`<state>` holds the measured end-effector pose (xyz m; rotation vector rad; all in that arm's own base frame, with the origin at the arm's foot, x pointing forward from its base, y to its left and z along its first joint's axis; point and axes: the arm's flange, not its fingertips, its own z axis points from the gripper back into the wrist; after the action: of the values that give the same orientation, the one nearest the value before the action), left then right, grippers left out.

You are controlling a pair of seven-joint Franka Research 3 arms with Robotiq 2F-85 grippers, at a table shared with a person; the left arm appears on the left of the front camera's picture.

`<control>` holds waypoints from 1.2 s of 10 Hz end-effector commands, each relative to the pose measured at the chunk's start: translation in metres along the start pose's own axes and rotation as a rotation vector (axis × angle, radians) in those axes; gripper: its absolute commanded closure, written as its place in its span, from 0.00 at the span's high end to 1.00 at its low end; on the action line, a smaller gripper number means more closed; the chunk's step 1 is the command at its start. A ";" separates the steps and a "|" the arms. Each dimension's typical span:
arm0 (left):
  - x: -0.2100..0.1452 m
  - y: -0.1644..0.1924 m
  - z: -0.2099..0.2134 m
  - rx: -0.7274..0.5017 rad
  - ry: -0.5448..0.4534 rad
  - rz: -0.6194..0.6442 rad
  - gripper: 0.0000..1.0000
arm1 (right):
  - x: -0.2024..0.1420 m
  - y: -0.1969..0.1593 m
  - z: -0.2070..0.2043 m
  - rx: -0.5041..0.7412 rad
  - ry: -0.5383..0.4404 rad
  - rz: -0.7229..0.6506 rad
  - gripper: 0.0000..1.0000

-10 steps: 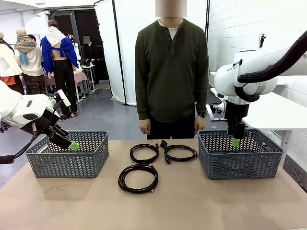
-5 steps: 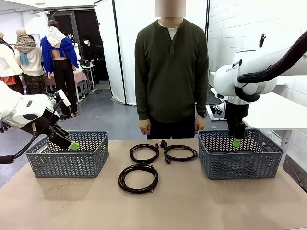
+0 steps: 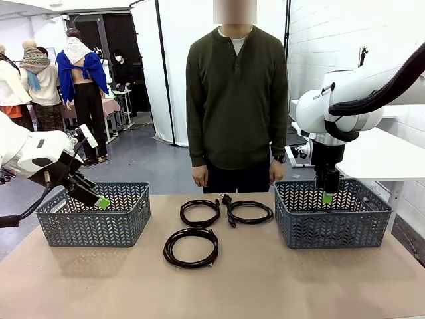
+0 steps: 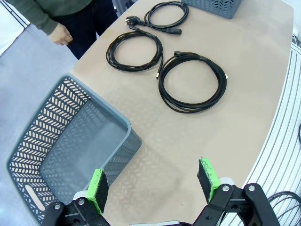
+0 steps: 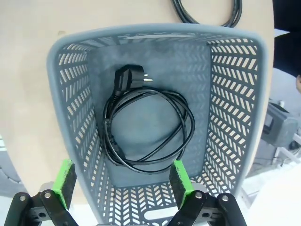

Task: Organize the cables according to human instructions.
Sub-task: Pick up a bundle of cables and place it in the basket indicated by the human.

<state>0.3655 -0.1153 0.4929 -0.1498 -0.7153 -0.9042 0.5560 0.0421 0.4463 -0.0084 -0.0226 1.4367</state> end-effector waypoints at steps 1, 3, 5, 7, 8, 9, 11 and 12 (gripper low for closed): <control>0.000 0.002 -0.001 -0.007 -0.012 0.007 1.00 | 0.009 0.001 0.004 -0.019 -0.025 -0.015 1.00; 0.000 0.002 -0.001 -0.007 -0.012 0.007 1.00 | 0.032 0.019 0.012 -0.002 -0.109 -0.121 1.00; 0.000 0.002 -0.001 -0.007 -0.012 0.007 1.00 | 0.055 0.041 0.015 -0.022 -0.162 -0.187 1.00; 0.000 0.002 -0.001 -0.007 -0.012 0.007 1.00 | 0.077 0.068 0.015 -0.078 -0.243 -0.229 1.00; 0.000 0.002 -0.001 -0.007 -0.012 0.007 1.00 | 0.088 0.083 0.012 -0.105 -0.291 -0.255 1.00; 0.000 0.002 -0.001 -0.007 -0.012 0.007 1.00 | 0.098 0.094 0.007 -0.108 -0.324 -0.252 1.00; 0.000 0.002 -0.001 -0.007 -0.012 0.007 1.00 | 0.112 0.110 -0.002 -0.116 -0.376 -0.258 1.00; 0.000 0.002 -0.001 -0.007 -0.012 0.007 1.00 | 0.117 0.115 -0.007 -0.122 -0.385 -0.260 1.00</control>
<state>0.3655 -0.1153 0.4928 -0.1497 -0.7150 -0.9042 0.4646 0.1736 0.4480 0.1560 -0.3691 1.1704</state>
